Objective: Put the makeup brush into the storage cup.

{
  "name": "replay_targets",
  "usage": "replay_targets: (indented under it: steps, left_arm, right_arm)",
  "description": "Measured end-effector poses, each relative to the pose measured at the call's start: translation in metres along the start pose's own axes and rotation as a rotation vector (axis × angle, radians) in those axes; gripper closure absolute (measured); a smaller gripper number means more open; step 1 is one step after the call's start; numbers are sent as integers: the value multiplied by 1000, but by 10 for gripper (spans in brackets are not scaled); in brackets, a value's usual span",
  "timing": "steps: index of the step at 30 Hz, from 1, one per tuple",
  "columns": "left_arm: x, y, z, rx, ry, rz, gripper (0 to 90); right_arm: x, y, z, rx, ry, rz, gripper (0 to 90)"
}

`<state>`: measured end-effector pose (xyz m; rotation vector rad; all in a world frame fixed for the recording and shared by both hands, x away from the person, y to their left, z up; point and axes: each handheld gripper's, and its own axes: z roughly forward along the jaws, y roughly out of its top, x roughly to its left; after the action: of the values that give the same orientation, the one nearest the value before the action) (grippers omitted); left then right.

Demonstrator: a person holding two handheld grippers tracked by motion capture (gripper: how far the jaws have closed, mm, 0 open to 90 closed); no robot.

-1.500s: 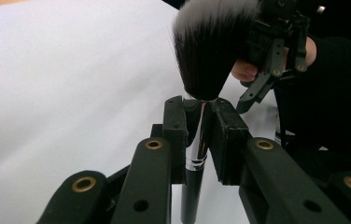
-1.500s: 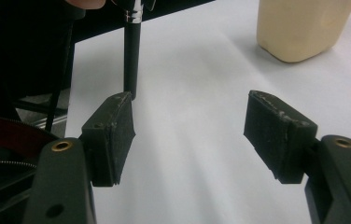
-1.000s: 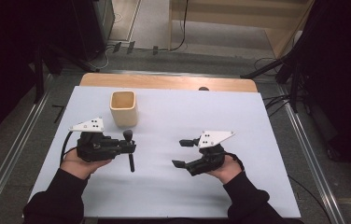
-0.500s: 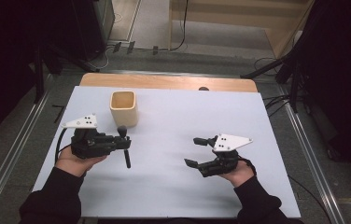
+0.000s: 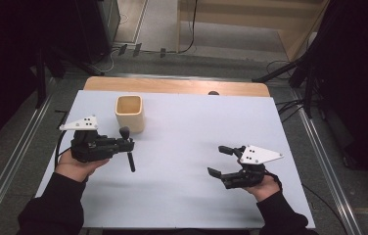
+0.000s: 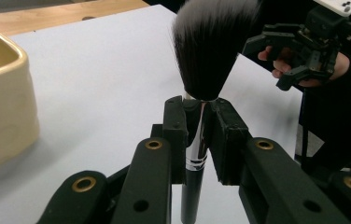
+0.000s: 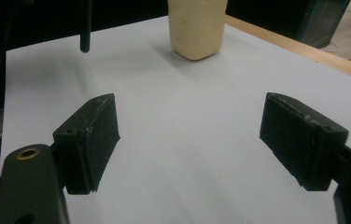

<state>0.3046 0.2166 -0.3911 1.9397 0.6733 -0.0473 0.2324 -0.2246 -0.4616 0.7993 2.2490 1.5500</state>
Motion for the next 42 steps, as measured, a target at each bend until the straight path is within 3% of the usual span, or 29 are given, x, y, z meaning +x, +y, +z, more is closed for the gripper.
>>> replay_targets:
  steps: [3, 12, 31, 42]
  left_arm:
    - [5, 3, -1, -5, 0, -27, 783]
    - [10, 19, -6, 3, 29, -33, 783]
    - [30, 56, -18, -29, 79, -45, 783]
    - [33, 81, -23, -56, 105, -12, 783]
  right_arm:
    - [0, -6, -9, -13, -23, 9, 209]
    - [-2, -14, -25, -32, -81, 33, 209]
    - [1, -19, -27, -35, -77, 49, 210]
    - [0, -20, -26, -38, -70, 55, 211]
